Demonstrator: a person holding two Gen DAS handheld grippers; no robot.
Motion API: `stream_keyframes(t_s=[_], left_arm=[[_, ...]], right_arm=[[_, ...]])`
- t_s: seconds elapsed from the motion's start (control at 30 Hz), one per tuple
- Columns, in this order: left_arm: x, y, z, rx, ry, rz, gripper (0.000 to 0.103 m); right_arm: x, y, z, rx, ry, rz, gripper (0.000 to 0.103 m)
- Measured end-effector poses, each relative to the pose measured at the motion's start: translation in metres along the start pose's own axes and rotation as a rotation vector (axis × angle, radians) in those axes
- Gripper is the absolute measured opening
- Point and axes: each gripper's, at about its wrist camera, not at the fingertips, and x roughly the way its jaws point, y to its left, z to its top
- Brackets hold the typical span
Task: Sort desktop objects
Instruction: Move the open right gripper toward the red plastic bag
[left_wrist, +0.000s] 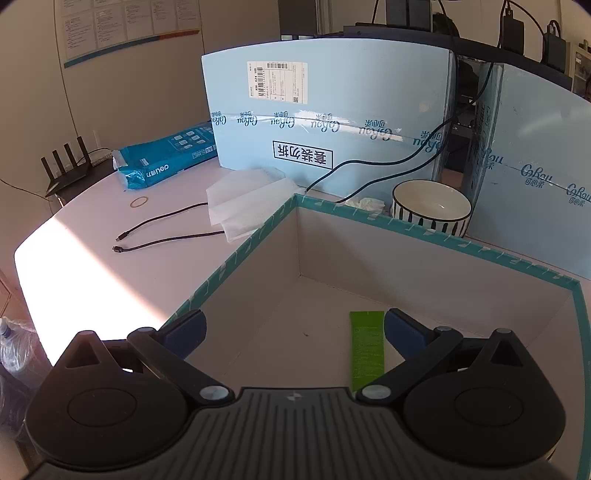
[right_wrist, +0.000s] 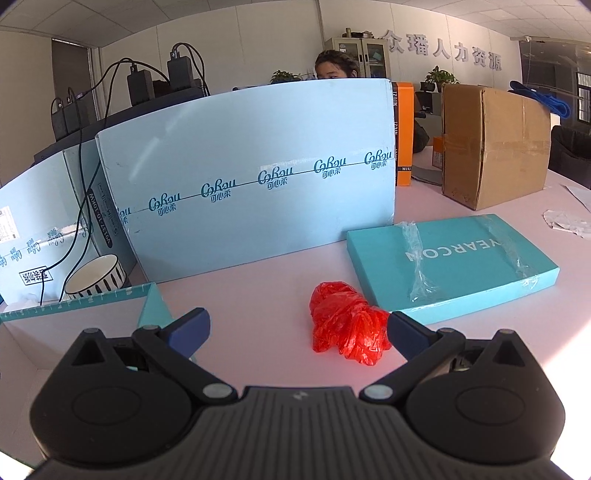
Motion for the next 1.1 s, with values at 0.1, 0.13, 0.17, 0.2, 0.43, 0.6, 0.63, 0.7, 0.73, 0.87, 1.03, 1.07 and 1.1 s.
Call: stream_keyframes(t_s=[0.1,0.13,0.17,0.2,0.43,0.6,0.63,0.7,0.73,0.87,1.03,1.07,1.1], left_arm=[[-0.001,-0.004,0.0,-0.005,-0.001,-0.001,0.103],[-0.001,-0.006,0.001,-0.007,0.001,-0.001,0.103],[-0.001,-0.008,0.001,-0.009,0.002,-0.002,0.103],[-0.001,-0.01,0.001,-0.011,0.004,-0.001,0.103],[-0.004,-0.021,-0.001,-0.032,0.011,0.01,0.103],[-0.006,-0.029,-0.003,-0.042,0.017,0.024,0.103],[-0.007,-0.031,-0.004,-0.044,0.018,0.027,0.103],[-0.007,-0.034,-0.005,-0.048,0.019,0.036,0.103],[-0.008,-0.035,-0.005,-0.049,0.019,0.039,0.103],[-0.01,-0.039,-0.005,-0.054,0.012,0.059,0.103],[-0.011,-0.044,-0.005,-0.056,0.009,0.074,0.103],[-0.011,-0.045,-0.005,-0.058,0.009,0.077,0.103],[-0.011,-0.045,-0.005,-0.06,0.008,0.08,0.103]], right_arm=[[0.003,-0.007,0.003,0.001,0.006,-0.011,0.103],[0.004,-0.01,0.004,0.002,0.008,-0.015,0.103],[0.005,-0.012,0.004,0.003,0.011,-0.016,0.103],[0.006,-0.014,0.005,0.003,0.013,-0.017,0.103],[0.012,-0.021,0.011,-0.024,0.018,-0.005,0.103],[0.017,-0.028,0.015,-0.043,0.028,0.013,0.103],[0.018,-0.029,0.015,-0.044,0.03,0.015,0.103],[0.021,-0.033,0.016,-0.046,0.035,0.019,0.103],[0.022,-0.034,0.017,-0.045,0.037,0.022,0.103],[0.027,-0.039,0.018,-0.045,0.043,0.033,0.103],[0.033,-0.042,0.021,-0.048,0.049,0.046,0.103],[0.034,-0.043,0.021,-0.049,0.05,0.049,0.103],[0.035,-0.044,0.021,-0.05,0.051,0.052,0.103]])
